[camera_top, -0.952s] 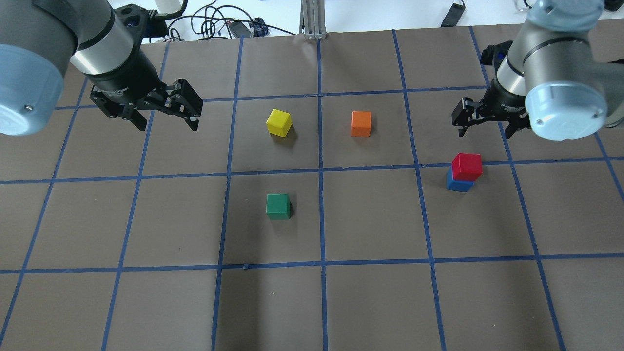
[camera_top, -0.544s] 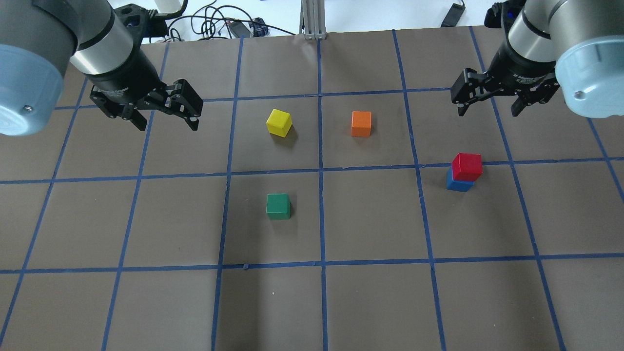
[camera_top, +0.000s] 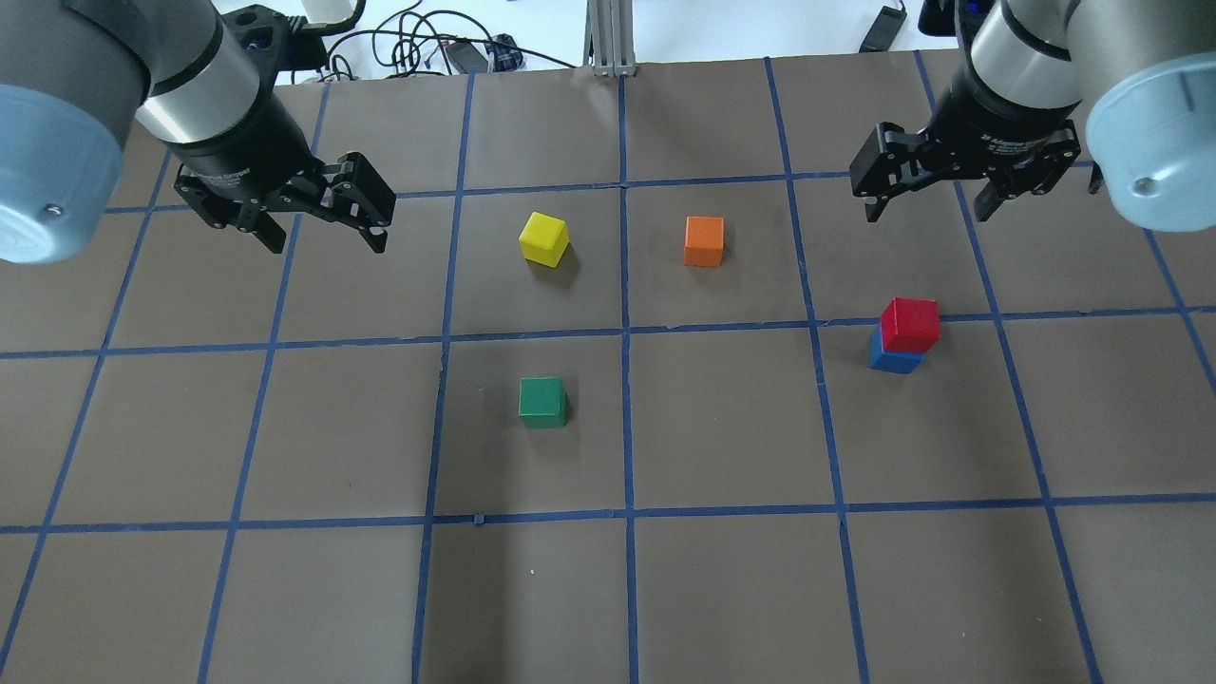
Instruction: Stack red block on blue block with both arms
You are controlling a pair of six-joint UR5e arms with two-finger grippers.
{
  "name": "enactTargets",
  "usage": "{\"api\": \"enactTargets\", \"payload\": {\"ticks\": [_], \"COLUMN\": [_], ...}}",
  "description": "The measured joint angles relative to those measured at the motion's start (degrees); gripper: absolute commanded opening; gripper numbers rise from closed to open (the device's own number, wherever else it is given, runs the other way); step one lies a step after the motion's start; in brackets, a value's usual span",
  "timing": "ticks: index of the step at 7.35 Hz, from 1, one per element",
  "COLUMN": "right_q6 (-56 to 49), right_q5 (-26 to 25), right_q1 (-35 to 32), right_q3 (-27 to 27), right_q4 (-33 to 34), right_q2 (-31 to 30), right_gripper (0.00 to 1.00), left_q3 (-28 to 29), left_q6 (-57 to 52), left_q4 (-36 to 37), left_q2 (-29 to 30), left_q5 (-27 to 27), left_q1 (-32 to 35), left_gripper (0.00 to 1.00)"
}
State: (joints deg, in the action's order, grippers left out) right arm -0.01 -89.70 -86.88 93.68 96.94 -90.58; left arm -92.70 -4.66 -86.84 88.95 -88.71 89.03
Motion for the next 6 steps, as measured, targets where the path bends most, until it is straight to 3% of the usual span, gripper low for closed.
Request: {"api": "enactTargets", "payload": {"ticks": [2, 6], "right_q6": [0.41, 1.82], "right_q5": [0.27, -0.46], "right_q1": [-0.10, -2.86], "right_q3": [-5.14, -5.02], "right_q4": [-5.38, -5.94], "right_q2": [3.54, 4.27], "right_gripper": [1.00, 1.00], "left_q3": [0.31, 0.65], "left_q6": [0.03, 0.02], "left_q4": [0.00, 0.23], "left_q2": [0.56, 0.78], "left_q5": [-0.28, -0.31], "left_q1": [0.06, 0.09], "left_gripper": [1.00, 1.00]}}
